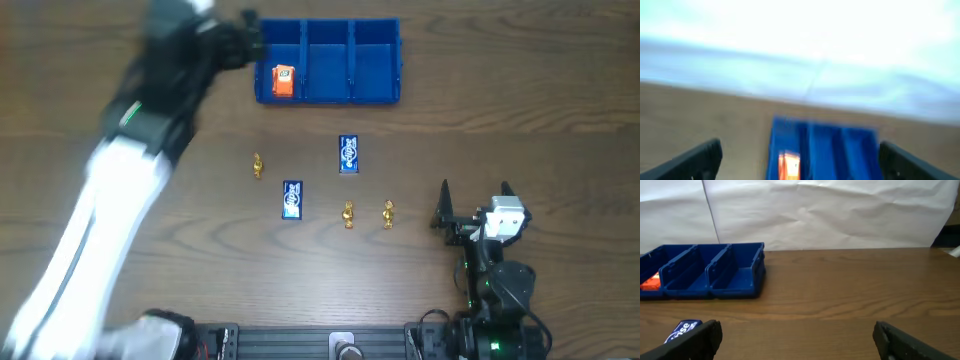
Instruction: Sort Candies Into Trays
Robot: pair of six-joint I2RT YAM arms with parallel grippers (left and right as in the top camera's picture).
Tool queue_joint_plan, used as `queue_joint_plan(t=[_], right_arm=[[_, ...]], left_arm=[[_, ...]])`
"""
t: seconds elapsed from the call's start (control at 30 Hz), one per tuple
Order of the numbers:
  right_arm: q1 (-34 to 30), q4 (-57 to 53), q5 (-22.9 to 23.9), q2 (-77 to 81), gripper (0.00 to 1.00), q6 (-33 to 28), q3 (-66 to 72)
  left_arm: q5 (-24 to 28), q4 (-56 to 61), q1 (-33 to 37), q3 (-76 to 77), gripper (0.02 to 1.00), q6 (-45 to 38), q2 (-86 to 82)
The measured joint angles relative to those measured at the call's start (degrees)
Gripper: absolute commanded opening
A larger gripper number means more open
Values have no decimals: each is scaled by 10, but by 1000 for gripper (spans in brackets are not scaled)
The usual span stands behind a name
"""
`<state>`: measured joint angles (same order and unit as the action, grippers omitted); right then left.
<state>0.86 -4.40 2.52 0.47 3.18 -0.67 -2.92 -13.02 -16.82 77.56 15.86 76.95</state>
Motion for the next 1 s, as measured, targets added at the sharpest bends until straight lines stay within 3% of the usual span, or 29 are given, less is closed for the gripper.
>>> queue_joint_plan(t=[0.27, 0.47, 0.7, 1.0], right_arm=[[0, 0, 0, 0, 998, 0, 0], [0, 0, 0, 0, 998, 0, 0], [0, 0, 0, 0, 998, 0, 0], [0, 0, 0, 0, 998, 0, 0]], left_arm=[[18, 42, 89, -297, 998, -55, -398], [85, 75, 151, -495, 998, -98, -595], [132, 102, 168, -663, 998, -111, -721], [142, 111, 168, -759, 998, -114, -761]])
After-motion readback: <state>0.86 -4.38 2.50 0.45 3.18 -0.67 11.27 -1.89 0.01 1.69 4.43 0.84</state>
